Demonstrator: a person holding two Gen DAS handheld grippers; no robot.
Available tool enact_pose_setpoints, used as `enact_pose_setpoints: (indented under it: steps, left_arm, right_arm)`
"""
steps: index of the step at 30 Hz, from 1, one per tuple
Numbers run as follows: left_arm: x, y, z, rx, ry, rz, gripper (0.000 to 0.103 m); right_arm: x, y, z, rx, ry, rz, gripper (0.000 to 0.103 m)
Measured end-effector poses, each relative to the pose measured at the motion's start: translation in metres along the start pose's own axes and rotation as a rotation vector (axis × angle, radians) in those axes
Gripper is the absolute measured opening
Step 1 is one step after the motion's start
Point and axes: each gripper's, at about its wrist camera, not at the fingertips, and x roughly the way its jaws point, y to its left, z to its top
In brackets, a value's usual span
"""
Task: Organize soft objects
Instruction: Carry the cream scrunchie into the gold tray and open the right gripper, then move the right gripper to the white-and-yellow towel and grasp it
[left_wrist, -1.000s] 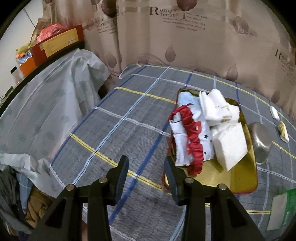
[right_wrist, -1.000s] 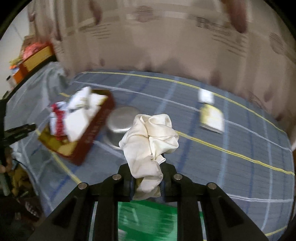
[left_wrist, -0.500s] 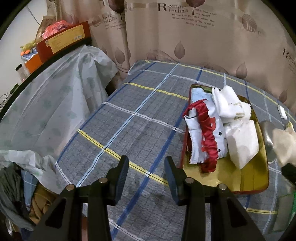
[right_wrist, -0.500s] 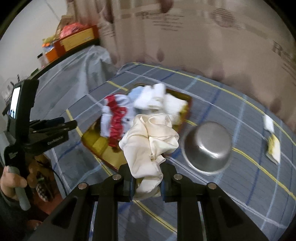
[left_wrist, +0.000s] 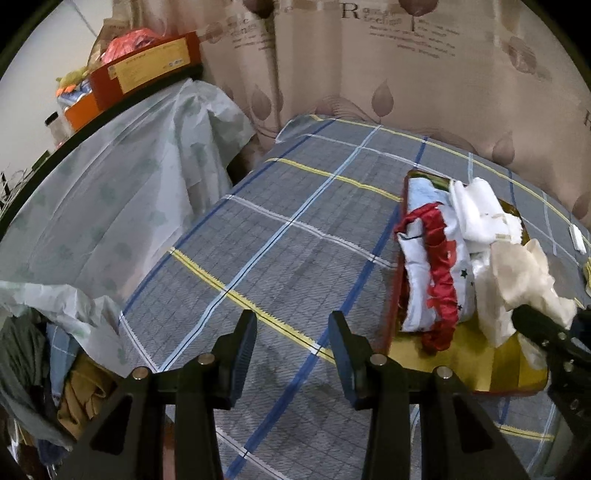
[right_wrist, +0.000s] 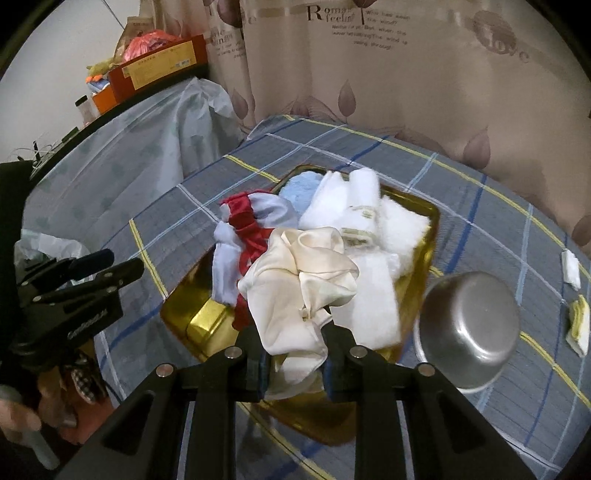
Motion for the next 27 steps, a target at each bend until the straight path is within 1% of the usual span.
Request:
enact_pose_setpoints:
  steps: [4,6,8,9,10,11,12,14,16,21,24,27]
  left_arm:
    - [0.003,0.005,0.001,-0.019,0.007,-0.003,0.041]
    - [0.004,0.004,0.001,-0.011,0.013,-0.001,0.041]
    - [0.004,0.004,0.001,-0.008,0.012,-0.003,0.041]
    - [0.004,0.003,0.001,-0.004,0.012,-0.004,0.041]
    - [0.005,0.002,0.0,0.001,0.01,-0.002,0.041]
    - [0.005,0.001,0.0,0.003,0.011,0.0,0.041]
    - [0.005,0.001,0.0,0.006,0.012,-0.002,0.041]
    - [0.006,0.0,-0.001,0.01,0.016,-0.003,0.041]
    - [0.005,-0.001,-0.001,0.01,0.014,-0.006,0.041]
    - [0.003,-0.002,-0.002,0.017,0.01,-0.006,0.041]
    - [0.003,-0.002,-0.002,0.016,0.011,-0.009,0.041]
    - [0.004,-0.003,-0.002,0.023,0.017,-0.008,0.041]
  right_arm:
    - [0.013,0.006,0.001,-0.01,0.023,0.0,0.023]
    - [0.016,0.007,0.0,-0.011,0.026,0.0,0.03]
    - [0.017,0.007,0.0,-0.013,0.022,0.002,0.047]
    - [0.016,0.008,0.0,-0.015,0.019,0.0,0.051]
    - [0.014,0.008,0.0,-0.014,0.01,0.004,0.059]
    - [0.012,0.008,0.0,-0.013,0.001,0.009,0.064]
    - [0.009,0.008,0.0,-0.013,-0.006,0.007,0.066]
    - [0.004,0.009,0.001,-0.019,-0.014,0.005,0.075]
    - [-0.004,0.008,0.001,-0.011,-0.025,0.012,0.079]
    - [-0.029,0.0,-0.003,0.012,-0.049,0.037,0.079]
    - [-0.045,-0.011,-0.006,0.028,-0.054,0.026,0.079]
    - [-0.068,-0.03,-0.01,0.053,-0.061,0.007,0.079]
